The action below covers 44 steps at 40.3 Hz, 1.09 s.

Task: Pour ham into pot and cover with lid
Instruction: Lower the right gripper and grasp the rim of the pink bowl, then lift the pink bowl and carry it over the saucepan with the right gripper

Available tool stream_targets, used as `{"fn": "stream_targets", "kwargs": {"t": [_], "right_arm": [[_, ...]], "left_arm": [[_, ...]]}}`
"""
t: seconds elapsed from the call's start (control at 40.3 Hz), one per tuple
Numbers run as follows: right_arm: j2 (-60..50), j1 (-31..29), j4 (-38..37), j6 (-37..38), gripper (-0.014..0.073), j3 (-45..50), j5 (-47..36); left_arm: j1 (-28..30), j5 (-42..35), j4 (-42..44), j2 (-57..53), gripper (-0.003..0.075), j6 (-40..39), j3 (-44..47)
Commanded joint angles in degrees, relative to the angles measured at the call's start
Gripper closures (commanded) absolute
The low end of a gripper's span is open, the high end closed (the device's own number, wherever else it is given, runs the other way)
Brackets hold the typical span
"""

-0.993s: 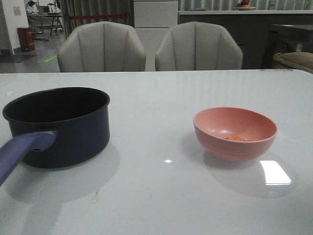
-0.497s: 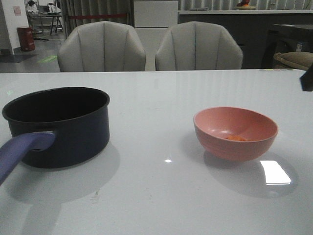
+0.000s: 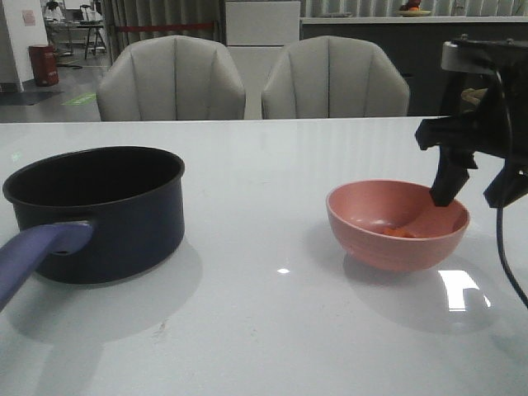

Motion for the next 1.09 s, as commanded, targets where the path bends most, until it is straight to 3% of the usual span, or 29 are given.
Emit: {"fn": "stream_targets", "kwargs": {"t": [0.0,0.124,0.298,0.472,0.745,0.894,1.068], "right_arm": [[0.61,0.07,0.06,-0.78,0.0108,-3.98,-0.83],[3.4,0.07,0.11,-0.78,0.0186,-5.82,0.21],[5.05,0.07,0.86,-0.78,0.0471,-6.66,1.09],[5.05,0.07,0.87,-0.78,0.0445,-6.66,-0.78],[2.39,1.33,1.09,-1.13,0.0445,-12.27,3.84],[-1.2,6.13,1.09,-3.15,0.0445,-15.89,2.59],[-4.88,14.58,-1.28,-5.78,0.0445,-17.29,-6.38]], "left_arm": [[-0.56,-4.04,-0.25,0.65,0.0188,0.2,-1.5],[-0.56,-4.04,-0.25,0.65,0.0188,0.2,-1.5],[-0.56,-4.04,-0.25,0.65,0.0188,0.2,-1.5],[-0.56,-4.04,-0.25,0.65,0.0188,0.2,-1.5],[-0.56,-4.04,-0.25,0.65,0.0188,0.2,-1.5],[-0.56,-4.04,-0.25,0.65,0.0188,0.2,-1.5],[-0.56,-4.04,-0.25,0.65,0.0188,0.2,-1.5]]}}
